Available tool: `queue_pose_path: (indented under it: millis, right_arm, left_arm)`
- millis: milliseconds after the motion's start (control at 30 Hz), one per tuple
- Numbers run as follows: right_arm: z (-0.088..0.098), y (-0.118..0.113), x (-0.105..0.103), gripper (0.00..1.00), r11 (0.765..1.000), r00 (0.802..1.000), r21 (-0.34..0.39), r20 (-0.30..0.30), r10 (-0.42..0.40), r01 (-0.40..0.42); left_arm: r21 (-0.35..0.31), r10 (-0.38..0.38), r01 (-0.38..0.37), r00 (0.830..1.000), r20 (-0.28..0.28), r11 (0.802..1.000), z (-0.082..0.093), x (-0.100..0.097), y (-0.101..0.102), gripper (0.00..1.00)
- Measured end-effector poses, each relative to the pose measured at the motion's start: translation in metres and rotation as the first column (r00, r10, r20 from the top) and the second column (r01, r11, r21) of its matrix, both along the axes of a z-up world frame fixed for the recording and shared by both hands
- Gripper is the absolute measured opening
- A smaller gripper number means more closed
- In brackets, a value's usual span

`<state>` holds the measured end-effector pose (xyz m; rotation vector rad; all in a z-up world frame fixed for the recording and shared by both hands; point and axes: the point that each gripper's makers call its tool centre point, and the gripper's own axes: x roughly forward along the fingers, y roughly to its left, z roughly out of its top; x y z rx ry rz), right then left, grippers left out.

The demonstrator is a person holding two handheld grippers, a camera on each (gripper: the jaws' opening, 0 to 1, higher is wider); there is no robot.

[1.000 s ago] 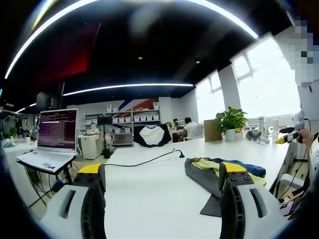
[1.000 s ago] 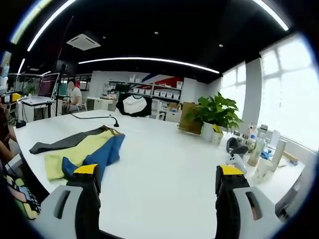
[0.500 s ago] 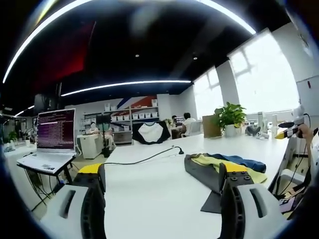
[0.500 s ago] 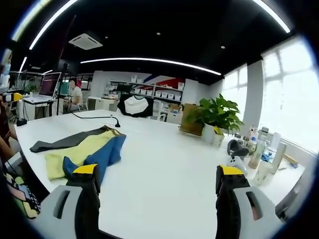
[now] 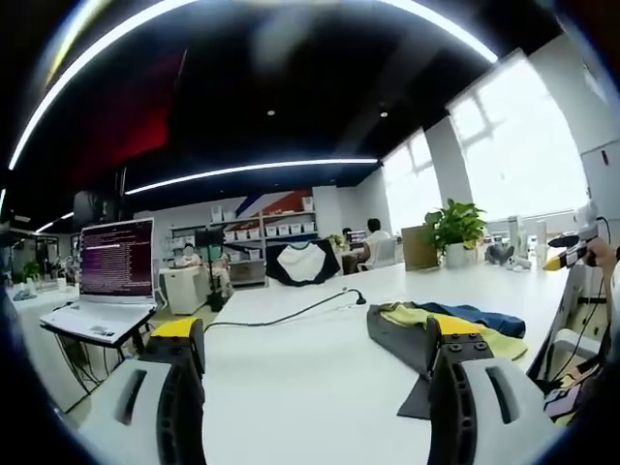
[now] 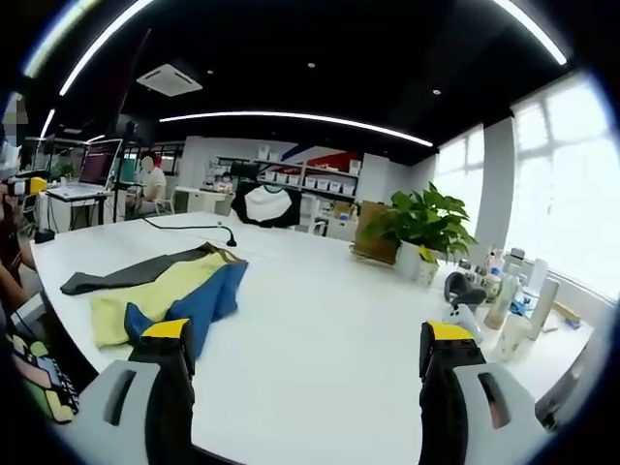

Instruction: Fold the garment on the visible template until the final outline fits inside the template.

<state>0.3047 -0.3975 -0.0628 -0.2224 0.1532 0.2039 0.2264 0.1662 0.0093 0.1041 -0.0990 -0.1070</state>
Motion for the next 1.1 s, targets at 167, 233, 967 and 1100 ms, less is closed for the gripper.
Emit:
queue_pose_path:
  millis: [167, 233, 967, 1100]
  right_arm:
    - [-0.001, -0.001, 0.001, 1.0, 1.0, 1.0, 0.005, -0.003, -0.003, 0.003]
    - [-0.001, 0.0, 0.001, 1.0, 1.0, 1.0, 0.005, -0.005, -0.002, 0.002]
    - [-0.007, 0.003, 0.001, 0.99, 1.0, 0.999, 0.021, -0.034, 0.006, -0.006]
    - [-0.008, 0.004, 0.002, 0.99, 1.0, 0.999, 0.015, -0.041, 0.011, -0.011]
  left_arm:
    - [0.032, 0.027, -0.027, 1.0, -0.001, 0.999, 0.0, 0.0, 0.002, 1.0]
    - [0.017, 0.015, -0.015, 1.0, 0.0, 1.0, 0.0, 0.001, 0.001, 1.0]
    - [0.022, -0.121, 0.122, 0.992, -0.03, 0.992, -0.011, 0.011, -0.032, 1.0]
    - [0.023, -0.136, 0.137, 0.99, -0.043, 0.99, -0.015, 0.013, -0.038, 1.0]
